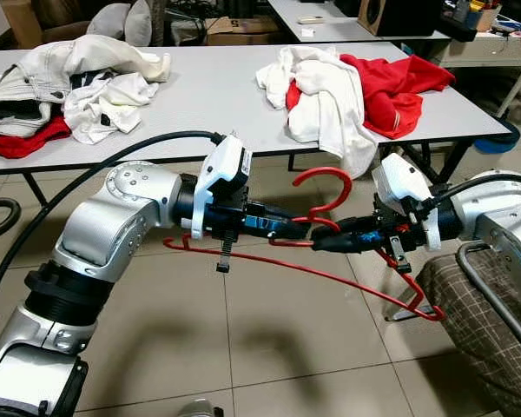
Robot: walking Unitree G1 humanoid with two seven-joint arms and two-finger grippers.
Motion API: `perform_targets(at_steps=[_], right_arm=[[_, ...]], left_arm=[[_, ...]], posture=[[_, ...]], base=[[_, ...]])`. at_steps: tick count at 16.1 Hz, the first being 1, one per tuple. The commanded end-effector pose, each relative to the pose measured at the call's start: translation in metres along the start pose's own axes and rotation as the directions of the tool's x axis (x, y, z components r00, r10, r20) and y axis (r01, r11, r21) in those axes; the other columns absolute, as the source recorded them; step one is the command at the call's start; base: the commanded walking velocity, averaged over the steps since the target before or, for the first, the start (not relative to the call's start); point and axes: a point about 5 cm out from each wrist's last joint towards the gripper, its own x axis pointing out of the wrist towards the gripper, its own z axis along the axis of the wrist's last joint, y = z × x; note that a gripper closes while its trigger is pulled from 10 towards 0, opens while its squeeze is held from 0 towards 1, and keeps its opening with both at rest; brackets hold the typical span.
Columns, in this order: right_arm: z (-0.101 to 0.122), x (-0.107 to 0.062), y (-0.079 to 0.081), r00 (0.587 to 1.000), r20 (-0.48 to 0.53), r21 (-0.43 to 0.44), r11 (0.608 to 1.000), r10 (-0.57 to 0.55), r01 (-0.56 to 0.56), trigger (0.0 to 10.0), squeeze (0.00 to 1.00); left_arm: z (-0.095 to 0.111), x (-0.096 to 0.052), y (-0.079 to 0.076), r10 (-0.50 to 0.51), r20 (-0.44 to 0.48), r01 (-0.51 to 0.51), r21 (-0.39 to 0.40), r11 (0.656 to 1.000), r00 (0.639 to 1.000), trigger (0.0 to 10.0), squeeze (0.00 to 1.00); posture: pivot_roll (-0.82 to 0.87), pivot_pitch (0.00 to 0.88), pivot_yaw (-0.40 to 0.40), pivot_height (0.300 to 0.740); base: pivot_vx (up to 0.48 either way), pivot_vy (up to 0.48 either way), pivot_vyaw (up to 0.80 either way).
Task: Hang hanger
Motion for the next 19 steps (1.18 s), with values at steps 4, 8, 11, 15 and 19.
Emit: perform_targets(at_steps=[4,8,11,15,19], right_arm=[[-0.001,-0.021,-0.005,0.996,-0.041,-0.008,0.997,-0.073,0.073,10.0,1.00],[0.013,-0.047,-0.004,1.000,-0.004,0.046,0.998,-0.030,0.030,10.0,1.00],[0.014,-0.048,0.000,1.000,-0.018,0.036,0.999,0.011,-0.010,10.0,1.00],[0.003,-0.029,-0.006,0.995,-0.091,-0.009,0.999,-0.032,0.031,10.0,1.00],[0.005,-0.020,-0.009,0.997,-0.082,-0.025,1.000,-0.003,0.001,10.0,1.00]], left_arm=[[0.002,-0.003,0.002,-0.008,-0.043,0.009,0.034,0.999,0.999,0.0,0.00],[-0.005,-0.005,0.004,0.034,-0.088,-0.030,0.038,0.999,0.996,0.0,0.00],[-0.007,-0.004,0.005,0.059,-0.087,-0.056,0.039,0.998,0.994,0.0,0.00],[-0.004,-0.002,0.004,0.051,-0.065,-0.049,0.044,0.998,0.997,0.0,0.00],[0.001,0.003,0.001,0.008,-0.059,-0.005,0.055,0.998,0.998,0.0,0.00]], posture=[[-0.05,0.000,-0.004,0.740],[-0.05,0.000,-0.011,0.740],[-0.05,0.000,-0.014,0.740],[-0.05,0.000,-0.015,0.740],[-0.05,0.000,-0.007,0.740]], base=[[0.000,0.000,0.00],[0.000,0.000,0.00],[0.000,0.000,0.00],[0.000,0.000,0.00],[0.000,0.000,0.00]])
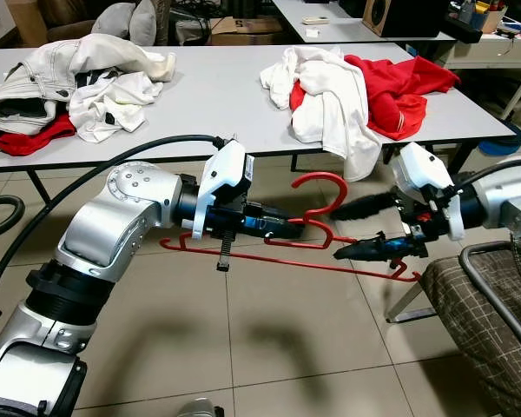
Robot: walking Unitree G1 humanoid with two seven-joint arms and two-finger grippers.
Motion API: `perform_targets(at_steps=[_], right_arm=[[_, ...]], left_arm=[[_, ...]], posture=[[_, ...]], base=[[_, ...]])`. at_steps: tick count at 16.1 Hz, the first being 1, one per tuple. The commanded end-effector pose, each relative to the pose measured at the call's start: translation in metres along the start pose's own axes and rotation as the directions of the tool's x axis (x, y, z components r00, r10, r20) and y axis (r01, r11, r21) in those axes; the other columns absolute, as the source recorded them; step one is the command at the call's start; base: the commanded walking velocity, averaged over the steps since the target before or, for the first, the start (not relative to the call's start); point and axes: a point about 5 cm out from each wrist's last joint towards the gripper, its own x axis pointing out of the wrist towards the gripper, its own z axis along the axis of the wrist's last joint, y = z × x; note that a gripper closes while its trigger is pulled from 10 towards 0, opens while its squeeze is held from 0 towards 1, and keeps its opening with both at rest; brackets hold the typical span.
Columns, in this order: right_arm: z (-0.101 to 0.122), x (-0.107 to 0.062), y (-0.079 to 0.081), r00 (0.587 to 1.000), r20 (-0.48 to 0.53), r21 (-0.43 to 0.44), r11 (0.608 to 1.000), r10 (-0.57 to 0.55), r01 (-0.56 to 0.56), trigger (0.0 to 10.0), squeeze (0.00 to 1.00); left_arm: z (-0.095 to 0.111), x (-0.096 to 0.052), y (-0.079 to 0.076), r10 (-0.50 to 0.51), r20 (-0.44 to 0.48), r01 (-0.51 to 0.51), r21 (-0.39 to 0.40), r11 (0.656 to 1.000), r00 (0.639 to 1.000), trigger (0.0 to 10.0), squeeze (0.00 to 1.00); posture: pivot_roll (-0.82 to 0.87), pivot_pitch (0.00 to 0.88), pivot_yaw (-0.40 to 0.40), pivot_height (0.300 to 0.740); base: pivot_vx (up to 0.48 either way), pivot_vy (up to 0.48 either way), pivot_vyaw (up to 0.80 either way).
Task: Hang hanger
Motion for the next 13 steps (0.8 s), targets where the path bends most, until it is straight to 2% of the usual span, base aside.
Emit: perform_targets(at_steps=[1,2,5,6,7,13], right_arm=[[0.003,0.002,-0.001,1.000,-0.015,-0.028,1.000,0.010,-0.011,10.0,0.49],[0.003,0.005,-0.002,0.999,-0.018,-0.041,0.999,0.029,-0.030,10.0,0.00],[0.003,0.010,-0.003,0.996,-0.019,-0.020,0.996,0.085,-0.086,10.0,0.00],[0.004,0.012,-0.003,0.995,-0.018,-0.010,0.995,0.100,-0.100,3.7,0.00],[0.004,0.013,-0.004,0.994,-0.011,-0.001,0.994,0.107,-0.107,0.0,0.00],[0.002,0.020,-0.008,0.991,-0.026,0.026,0.991,0.131,-0.131,0.0,0.00]], left_arm=[[0.007,0.004,-0.002,-0.031,0.002,0.031,0.028,0.999,1.000,0.0,0.00],[0.007,0.007,-0.003,-0.045,-0.001,0.045,0.028,0.999,0.999,0.0,0.00],[0.006,0.012,-0.001,-0.038,-0.007,0.038,0.032,0.999,0.999,0.0,0.00],[0.006,0.012,-0.001,-0.034,-0.006,0.034,0.032,0.999,0.999,0.0,0.00],[0.006,0.012,-0.001,-0.032,-0.005,0.032,0.032,0.999,0.999,0.0,0.00],[0.008,0.012,0.000,-0.023,-0.007,0.023,0.036,0.999,1.000,0.0,0.00]], posture=[[-0.05,0.000,-0.007,0.740],[-0.05,0.000,-0.006,0.740],[-0.05,0.000,-0.006,0.740],[-0.05,0.000,-0.009,0.740],[-0.05,0.000,-0.010,0.740],[-0.04,0.000,-0.013,0.740]], base=[[0.000,0.000,0.00],[0.000,0.000,0.00],[0.000,0.000,0.00],[0.000,0.000,0.00],[0.000,0.000,0.00],[0.000,0.000,0.00]])
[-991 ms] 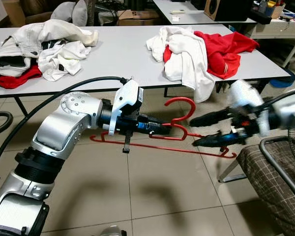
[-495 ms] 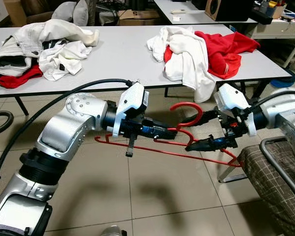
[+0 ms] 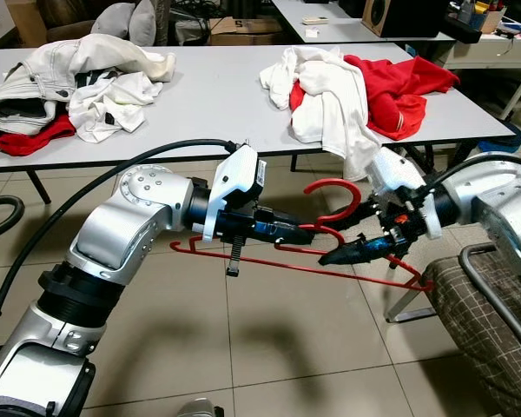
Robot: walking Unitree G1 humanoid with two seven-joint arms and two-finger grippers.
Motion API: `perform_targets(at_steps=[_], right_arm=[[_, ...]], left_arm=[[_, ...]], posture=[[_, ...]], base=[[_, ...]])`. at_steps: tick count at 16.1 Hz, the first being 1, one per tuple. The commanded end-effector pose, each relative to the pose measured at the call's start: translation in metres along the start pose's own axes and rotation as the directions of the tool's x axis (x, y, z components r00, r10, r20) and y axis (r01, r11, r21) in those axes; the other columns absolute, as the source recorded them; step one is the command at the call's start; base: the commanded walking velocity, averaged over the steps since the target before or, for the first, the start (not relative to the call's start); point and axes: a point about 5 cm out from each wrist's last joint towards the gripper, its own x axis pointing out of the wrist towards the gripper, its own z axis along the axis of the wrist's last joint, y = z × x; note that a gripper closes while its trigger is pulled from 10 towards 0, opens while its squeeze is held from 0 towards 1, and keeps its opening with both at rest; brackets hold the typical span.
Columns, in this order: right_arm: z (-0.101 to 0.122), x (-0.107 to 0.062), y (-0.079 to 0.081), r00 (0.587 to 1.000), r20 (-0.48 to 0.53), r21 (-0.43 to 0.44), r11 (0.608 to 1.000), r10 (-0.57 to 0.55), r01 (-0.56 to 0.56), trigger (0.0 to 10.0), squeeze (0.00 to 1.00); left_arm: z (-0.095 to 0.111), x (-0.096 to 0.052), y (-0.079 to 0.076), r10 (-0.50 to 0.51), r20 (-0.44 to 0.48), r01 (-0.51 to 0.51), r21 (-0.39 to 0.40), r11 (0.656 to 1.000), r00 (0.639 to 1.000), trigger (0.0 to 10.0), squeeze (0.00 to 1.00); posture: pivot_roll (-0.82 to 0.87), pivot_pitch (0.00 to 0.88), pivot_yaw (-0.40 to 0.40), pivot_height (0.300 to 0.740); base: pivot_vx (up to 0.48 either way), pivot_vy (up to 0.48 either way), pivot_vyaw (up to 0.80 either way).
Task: Hang hanger
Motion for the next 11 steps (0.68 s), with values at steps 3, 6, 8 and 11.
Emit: perform_targets(at_steps=[3,6,8,11], right_arm=[[0.0023,-0.0022,-0.0022,0.999,-0.039,-0.002,1.000,0.008,-0.008,0.0,0.00],[0.0002,-0.0027,-0.0028,0.999,-0.053,0.004,1.000,0.007,-0.007,0.0,0.00],[0.0003,-0.0025,-0.0034,0.999,-0.051,0.003,1.000,0.007,-0.007,0.0,0.00],[0.0011,-0.0015,-0.0044,0.999,-0.046,-0.002,1.000,0.007,-0.007,0.0,0.00]], left_arm=[[0.0078,0.0001,0.0031,0.005,-0.022,-0.005,0.035,0.999,1.000,0.0,0.00],[0.0078,0.0000,0.0039,0.008,-0.024,-0.007,0.037,0.999,1.000,0.0,0.00],[0.0076,0.0001,0.0041,0.007,-0.025,-0.007,0.038,0.999,1.000,0.0,0.00],[0.0070,0.0001,0.0044,0.005,-0.028,-0.004,0.037,0.999,1.000,0.0,0.00]], posture=[[-0.04,0.000,-0.012,0.740],[-0.04,0.000,-0.011,0.740],[-0.04,0.000,-0.011,0.740],[-0.04,0.000,-0.011,0.740]], base=[[0.000,0.000,0.00],[0.000,0.000,0.00],[0.000,0.000,0.00],[0.000,0.000,0.00]])
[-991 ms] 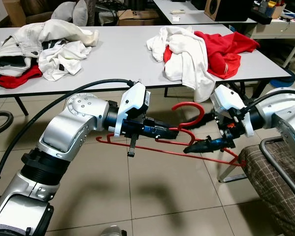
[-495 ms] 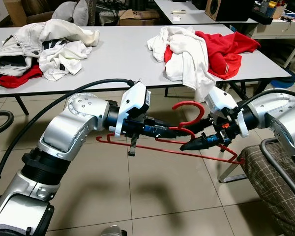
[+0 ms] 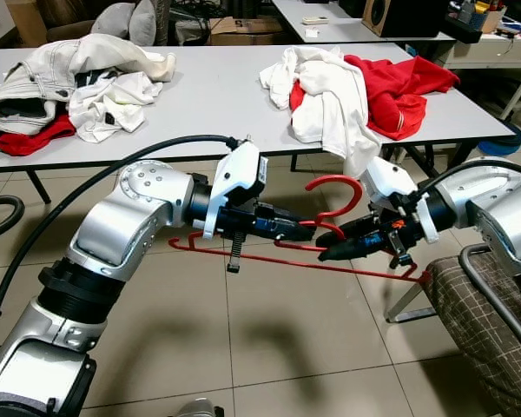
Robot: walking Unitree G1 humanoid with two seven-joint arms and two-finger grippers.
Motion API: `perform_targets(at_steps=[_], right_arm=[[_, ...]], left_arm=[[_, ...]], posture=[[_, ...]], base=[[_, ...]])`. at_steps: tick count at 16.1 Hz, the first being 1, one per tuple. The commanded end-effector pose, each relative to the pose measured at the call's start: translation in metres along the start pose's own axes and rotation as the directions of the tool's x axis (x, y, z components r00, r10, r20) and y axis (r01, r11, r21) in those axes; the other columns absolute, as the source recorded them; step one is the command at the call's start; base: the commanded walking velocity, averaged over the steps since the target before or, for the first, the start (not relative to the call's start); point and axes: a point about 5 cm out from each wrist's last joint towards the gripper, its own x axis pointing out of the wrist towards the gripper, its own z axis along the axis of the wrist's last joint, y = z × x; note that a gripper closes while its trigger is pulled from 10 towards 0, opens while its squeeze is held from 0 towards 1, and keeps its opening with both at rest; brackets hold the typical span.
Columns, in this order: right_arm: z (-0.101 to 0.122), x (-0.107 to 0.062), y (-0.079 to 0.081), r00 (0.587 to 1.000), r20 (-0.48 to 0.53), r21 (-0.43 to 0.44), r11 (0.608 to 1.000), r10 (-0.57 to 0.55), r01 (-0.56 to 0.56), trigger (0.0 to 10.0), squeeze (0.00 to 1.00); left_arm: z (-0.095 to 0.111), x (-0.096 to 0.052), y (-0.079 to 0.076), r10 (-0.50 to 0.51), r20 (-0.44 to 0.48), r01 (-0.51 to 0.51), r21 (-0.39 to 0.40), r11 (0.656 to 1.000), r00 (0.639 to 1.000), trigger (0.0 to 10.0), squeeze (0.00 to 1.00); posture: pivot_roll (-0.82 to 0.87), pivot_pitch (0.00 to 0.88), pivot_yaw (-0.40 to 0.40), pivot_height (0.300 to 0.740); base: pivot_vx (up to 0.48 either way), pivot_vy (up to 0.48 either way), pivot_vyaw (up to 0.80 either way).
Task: Hang hanger
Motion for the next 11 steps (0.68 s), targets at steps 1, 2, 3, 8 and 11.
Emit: perform_targets(at_steps=[1,2,3,8,11], right_arm=[[0.0077,-0.0030,-0.0020,1.000,-0.004,-0.028,1.000,0.000,-0.001,0.0,0.00],[0.0079,-0.0029,-0.0021,1.000,-0.003,-0.030,1.000,0.001,-0.001,0.0,0.00],[0.0082,-0.0027,-0.0021,1.000,-0.001,-0.035,0.999,0.002,-0.002,0.0,0.00],[0.0089,-0.0038,-0.0012,1.000,0.005,-0.047,0.999,0.014,-0.013,0.0,0.00],[0.0079,-0.0053,0.0001,1.000,0.007,-0.045,0.999,0.019,-0.019,0.0,0.00]], left_arm=[[0.0034,0.0004,0.0018,-0.001,-0.019,0.001,0.022,1.000,1.000,0.0,0.00],[0.0033,0.0003,0.0019,0.000,-0.019,0.000,0.022,1.000,1.000,0.0,0.00],[0.0031,0.0000,0.0018,0.001,-0.020,-0.001,0.022,1.000,1.000,0.0,0.00],[0.0038,-0.0021,0.0035,0.020,-0.012,-0.019,0.015,1.000,1.000,10.0,0.00],[0.0086,-0.0051,0.0048,0.006,0.033,-0.005,-0.032,0.999,0.999,10.0,1.00]], posture=[[-0.04,0.000,-0.011,0.740],[-0.04,0.000,-0.011,0.740],[-0.04,0.000,-0.011,0.740],[-0.04,0.000,-0.012,0.740],[-0.04,0.000,-0.013,0.740]], base=[[0.000,0.000,0.00],[0.000,0.000,0.00],[0.000,0.000,0.00],[0.000,0.000,0.00],[0.000,0.000,0.00]])
